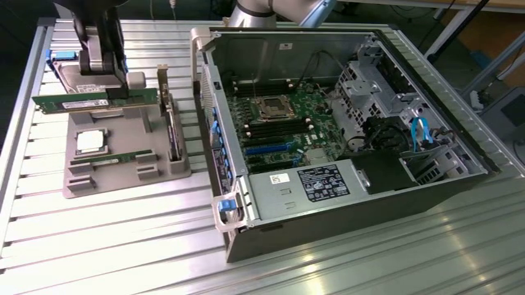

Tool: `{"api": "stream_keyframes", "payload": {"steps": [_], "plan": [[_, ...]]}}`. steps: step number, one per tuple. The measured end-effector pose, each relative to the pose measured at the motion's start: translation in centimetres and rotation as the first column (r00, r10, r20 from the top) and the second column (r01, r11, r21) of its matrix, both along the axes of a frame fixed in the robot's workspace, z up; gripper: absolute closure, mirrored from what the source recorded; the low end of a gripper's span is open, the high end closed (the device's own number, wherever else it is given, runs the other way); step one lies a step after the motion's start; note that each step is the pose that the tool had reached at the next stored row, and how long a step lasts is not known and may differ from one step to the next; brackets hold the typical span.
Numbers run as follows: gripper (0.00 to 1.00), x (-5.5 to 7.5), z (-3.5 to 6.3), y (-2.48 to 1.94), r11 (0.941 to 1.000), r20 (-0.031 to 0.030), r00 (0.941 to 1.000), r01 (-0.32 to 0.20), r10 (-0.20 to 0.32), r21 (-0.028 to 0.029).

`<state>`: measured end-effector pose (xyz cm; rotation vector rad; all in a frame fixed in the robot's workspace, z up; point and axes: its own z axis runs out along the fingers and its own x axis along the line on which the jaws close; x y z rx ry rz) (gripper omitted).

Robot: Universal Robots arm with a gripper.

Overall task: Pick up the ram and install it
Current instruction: 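Pick up the ram and move it above insertion slot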

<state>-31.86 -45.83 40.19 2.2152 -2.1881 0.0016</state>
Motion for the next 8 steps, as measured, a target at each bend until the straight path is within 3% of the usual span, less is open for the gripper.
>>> {"api": "stream_keyframes", "payload": {"steps": [4,8], "plan": [[0.88,0.9,0.0,0.0,1.0,0.0,1.0,0.0,0.0,0.0],[0.88,2.9,0.0,0.0,1.0,-0.0003,1.0,0.0,0.0,0.0]]}}
